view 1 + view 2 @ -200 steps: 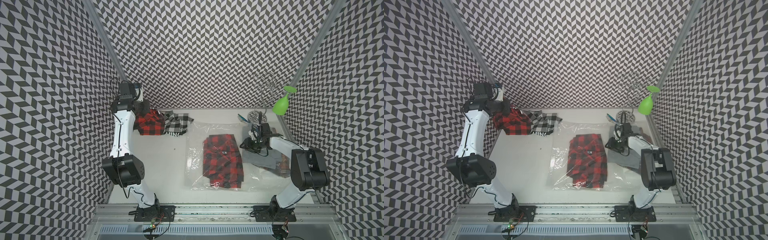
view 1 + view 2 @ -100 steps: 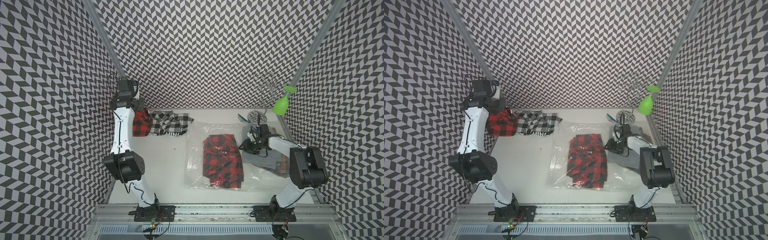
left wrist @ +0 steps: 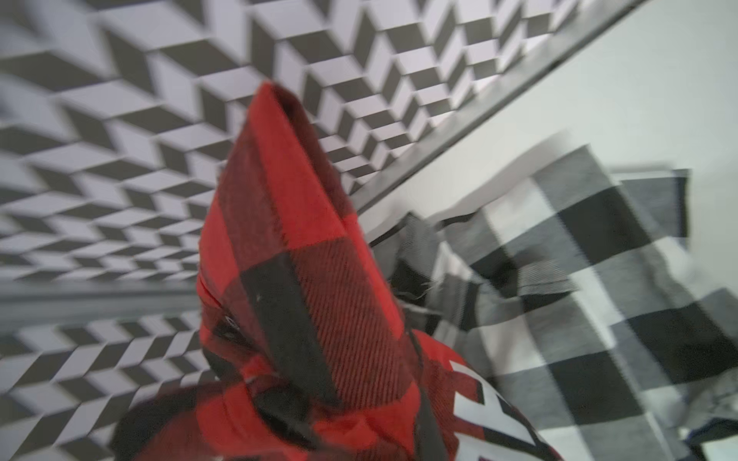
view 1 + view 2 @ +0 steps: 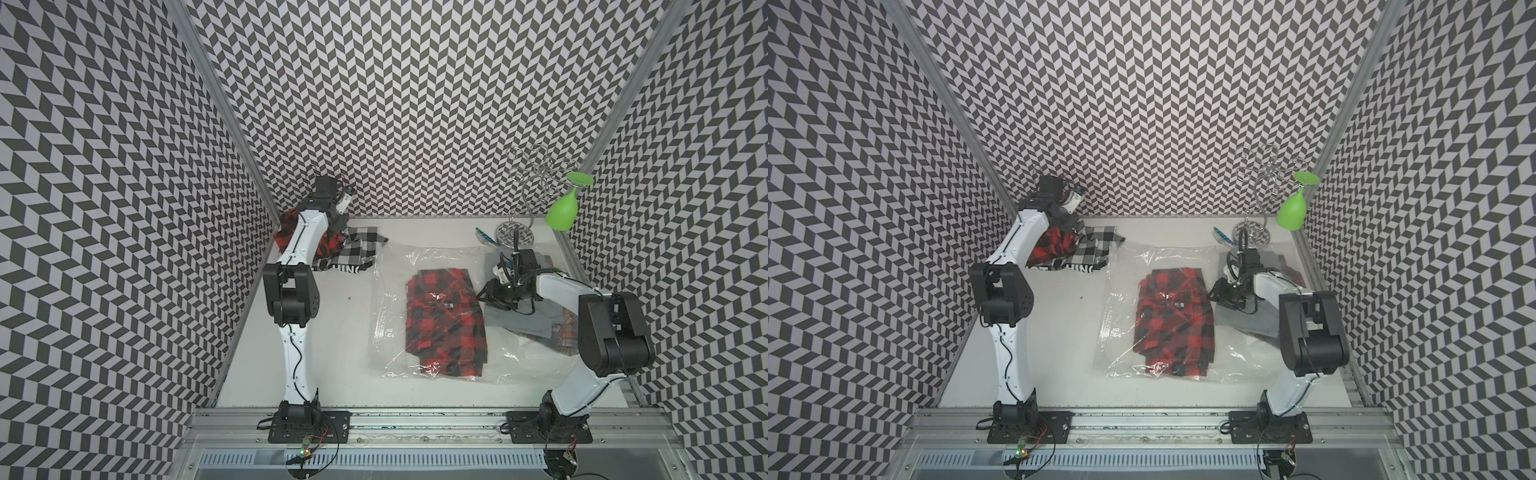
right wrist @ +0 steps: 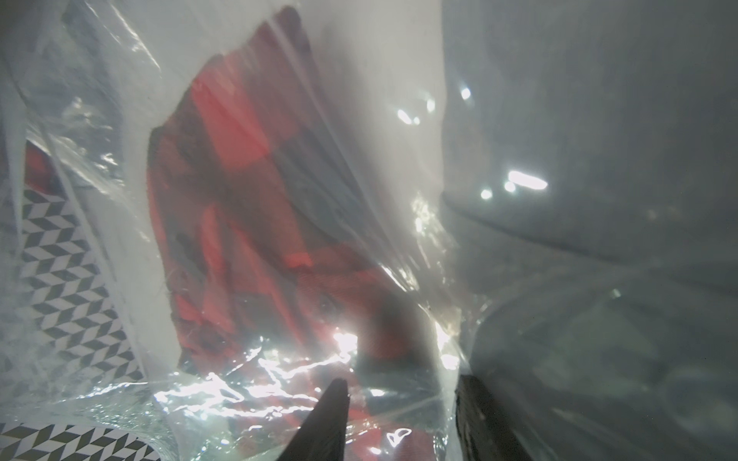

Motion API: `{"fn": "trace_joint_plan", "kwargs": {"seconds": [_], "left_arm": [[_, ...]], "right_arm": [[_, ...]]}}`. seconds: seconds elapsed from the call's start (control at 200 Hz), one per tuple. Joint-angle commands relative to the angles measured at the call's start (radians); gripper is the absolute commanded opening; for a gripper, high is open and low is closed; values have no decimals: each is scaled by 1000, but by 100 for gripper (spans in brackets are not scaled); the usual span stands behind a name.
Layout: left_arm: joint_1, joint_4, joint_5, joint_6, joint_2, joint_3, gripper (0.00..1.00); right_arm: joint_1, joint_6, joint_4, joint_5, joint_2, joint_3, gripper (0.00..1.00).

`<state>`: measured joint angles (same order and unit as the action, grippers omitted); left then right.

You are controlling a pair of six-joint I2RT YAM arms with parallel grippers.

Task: Take the shirt out of the vacuum bag
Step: Place the shirt at the corner of the board.

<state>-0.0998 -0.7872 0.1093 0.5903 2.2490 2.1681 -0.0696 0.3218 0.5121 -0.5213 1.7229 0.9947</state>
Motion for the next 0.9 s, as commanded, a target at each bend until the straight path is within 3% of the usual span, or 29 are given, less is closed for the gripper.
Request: {"fn": "trace_joint_plan", "kwargs": {"seconds": [0.0, 0.295, 0.626, 0.656, 0.701, 0.736, 0.766, 0.891], "left_arm": [[-14, 57, -21, 35, -12, 31, 0], [-81, 74, -19, 22, 34, 17, 0], [-151, 18, -78, -173, 81, 61, 0], [-153, 2, -96, -193, 84, 66, 13], [-153, -21, -132, -220, 85, 76, 51], [-151, -28, -139, -258, 78, 83, 65], [-152, -38, -153, -279, 69, 89, 95], [-139, -34, -220, -391, -23, 73, 99]], "right_arm": [[-4, -6, 12, 3, 10, -24, 46], [-6, -6, -1, -18, 23, -23, 46], [-10, -4, -14, -28, 27, -18, 47], [-12, -5, -15, -26, 28, -16, 47], [-12, -6, -18, -28, 28, -15, 47], [-13, -7, -19, -28, 28, -15, 47], [-14, -6, -20, -28, 27, -16, 46], [-16, -8, -23, -26, 26, -10, 46]]}}
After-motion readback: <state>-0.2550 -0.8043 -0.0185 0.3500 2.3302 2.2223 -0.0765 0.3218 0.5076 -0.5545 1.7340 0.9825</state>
